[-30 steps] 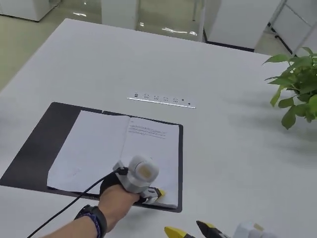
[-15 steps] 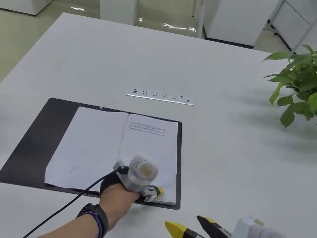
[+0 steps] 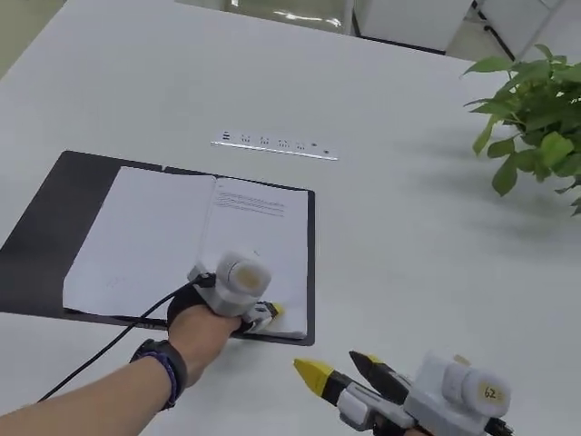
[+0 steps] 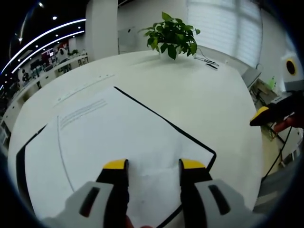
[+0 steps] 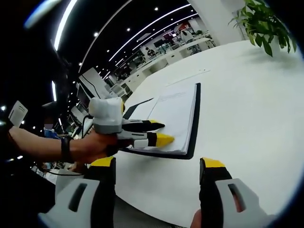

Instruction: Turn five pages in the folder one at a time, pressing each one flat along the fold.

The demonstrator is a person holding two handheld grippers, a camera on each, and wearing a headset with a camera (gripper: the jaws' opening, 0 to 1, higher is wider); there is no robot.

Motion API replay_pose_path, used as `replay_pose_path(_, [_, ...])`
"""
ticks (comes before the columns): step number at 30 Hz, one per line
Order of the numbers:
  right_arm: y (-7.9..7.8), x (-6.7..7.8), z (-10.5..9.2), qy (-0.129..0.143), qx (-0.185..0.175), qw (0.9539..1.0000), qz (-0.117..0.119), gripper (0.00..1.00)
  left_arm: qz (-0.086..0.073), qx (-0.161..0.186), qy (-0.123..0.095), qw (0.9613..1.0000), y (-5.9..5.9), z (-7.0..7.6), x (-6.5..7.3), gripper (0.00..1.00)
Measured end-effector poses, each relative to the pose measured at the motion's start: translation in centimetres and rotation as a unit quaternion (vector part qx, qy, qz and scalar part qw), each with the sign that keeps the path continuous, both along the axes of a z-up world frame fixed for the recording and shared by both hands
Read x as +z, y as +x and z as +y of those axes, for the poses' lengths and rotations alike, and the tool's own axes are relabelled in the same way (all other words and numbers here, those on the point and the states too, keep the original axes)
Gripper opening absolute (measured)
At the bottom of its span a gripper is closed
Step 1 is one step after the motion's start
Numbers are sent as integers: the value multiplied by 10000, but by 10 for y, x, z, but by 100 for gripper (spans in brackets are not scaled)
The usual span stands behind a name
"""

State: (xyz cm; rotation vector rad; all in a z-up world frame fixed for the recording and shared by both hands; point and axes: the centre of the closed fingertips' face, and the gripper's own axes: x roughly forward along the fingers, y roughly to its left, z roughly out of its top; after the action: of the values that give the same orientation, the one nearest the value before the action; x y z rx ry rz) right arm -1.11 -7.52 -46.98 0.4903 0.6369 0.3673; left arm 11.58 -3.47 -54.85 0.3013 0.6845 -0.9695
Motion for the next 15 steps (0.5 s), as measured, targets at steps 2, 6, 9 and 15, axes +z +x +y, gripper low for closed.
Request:
replay_pose_path(2, [1,0,-1,11,-27,10000,-3,71,-25,-2,0,10000,0,0,-1,41])
replay_pose_path(6, [2,-1,0,13,-26,10000,-4,70,-58,-6,-22,10000,0,0,0,41])
replay_pose_path(9, [2,-2,1,16,2,10000,12,70,-38,-6,-67,10000,2,2,0,37])
replay_pose_path(15, [1,-8,3,-35,93,9999,66,69,-92,69,-34,9999,9,8,0,19])
